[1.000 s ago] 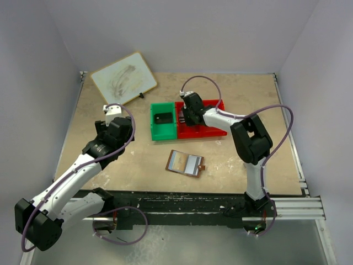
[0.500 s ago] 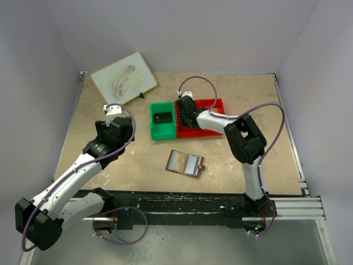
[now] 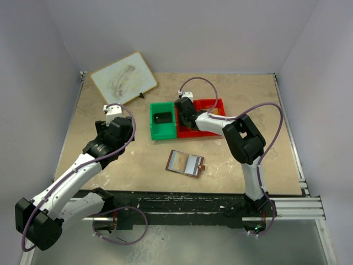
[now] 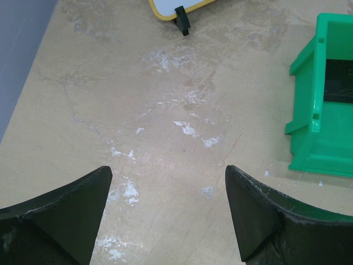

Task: Take the credit cards out of the card holder

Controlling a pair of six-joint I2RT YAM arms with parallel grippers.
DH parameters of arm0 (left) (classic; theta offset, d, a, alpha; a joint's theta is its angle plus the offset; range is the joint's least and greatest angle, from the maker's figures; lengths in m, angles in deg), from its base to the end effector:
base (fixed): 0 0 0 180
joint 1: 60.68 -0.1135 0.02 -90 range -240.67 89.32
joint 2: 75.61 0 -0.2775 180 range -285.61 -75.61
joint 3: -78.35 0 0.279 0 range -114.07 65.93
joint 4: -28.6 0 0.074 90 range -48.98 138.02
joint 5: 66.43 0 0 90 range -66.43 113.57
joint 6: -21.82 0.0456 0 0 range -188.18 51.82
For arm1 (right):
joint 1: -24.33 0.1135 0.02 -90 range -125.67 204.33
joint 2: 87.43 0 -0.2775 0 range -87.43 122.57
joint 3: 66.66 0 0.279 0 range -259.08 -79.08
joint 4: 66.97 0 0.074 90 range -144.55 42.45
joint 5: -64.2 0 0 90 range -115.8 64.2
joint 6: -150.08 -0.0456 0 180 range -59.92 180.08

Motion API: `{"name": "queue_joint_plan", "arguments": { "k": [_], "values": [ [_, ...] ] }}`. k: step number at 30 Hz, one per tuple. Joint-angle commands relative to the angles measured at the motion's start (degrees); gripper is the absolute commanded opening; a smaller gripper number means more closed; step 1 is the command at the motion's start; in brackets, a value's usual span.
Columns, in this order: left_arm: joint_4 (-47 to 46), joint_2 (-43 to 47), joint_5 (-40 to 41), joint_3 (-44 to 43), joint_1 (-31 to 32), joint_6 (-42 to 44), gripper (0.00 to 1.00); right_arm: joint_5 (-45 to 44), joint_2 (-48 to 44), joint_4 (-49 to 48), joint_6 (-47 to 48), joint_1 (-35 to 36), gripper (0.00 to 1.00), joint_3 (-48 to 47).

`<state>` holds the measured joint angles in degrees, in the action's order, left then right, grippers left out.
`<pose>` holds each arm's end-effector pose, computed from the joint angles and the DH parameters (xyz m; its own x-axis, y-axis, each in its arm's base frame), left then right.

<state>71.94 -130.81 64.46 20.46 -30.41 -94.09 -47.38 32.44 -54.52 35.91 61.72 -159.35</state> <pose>0.2073 -0.0864 0.2838 -0.4851 -0.0993 -0.8688 -0.2889 0.9559 0.0520 0.4043 0.2879 0.1524 -0.6014 0.0196 -0.7987 -0.1023 0.9896 0.1013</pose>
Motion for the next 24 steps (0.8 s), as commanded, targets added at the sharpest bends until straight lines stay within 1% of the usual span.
{"name": "queue_joint_plan", "arguments": {
  "k": [1,4,7,10,14,17,19,24],
  "values": [
    [-1.45,0.14,0.49,-0.22,-0.04,0.43,0.81,-0.69,0.59,-2.41,-0.95,-0.41,0.22,0.52],
    [-1.46,0.26,0.02,-0.31,-0.11,0.43,0.81,1.34,-0.28,-2.46,-0.05,-0.47,0.25,-0.29],
    [-1.54,0.33,-0.25,-0.26,-0.11,0.51,0.81,1.72,-3.97,-1.85,0.5,-0.37,0.27,0.14],
    [-1.55,0.15,-0.64,-0.28,-0.07,0.6,0.81,1.52,-10.37,-2.88,1.11,-0.35,0.33,2.85],
    [-1.71,-0.23,-1.62,-0.31,-0.11,0.73,0.81,4.37,-19.77,-3.25,1.7,-0.3,0.37,7.32],
    [-1.82,-0.66,-3.59,-0.33,-0.11,1.42,0.81,7.99,-26.38,-3.61,-0.18,-0.28,0.39,12.51],
    [-2.05,-0.88,-6.06,-0.32,-0.09,1.75,0.81,12.06,-30.89,-4.79,-2.57,-0.25,0.4,17.3],
    [-4.11,-2.75,-17.8,-0.26,-0.11,2.48,0.81,25.67,-42.2,-11.03,-12.05,1.45,0.43,33.56]
  ]
}}
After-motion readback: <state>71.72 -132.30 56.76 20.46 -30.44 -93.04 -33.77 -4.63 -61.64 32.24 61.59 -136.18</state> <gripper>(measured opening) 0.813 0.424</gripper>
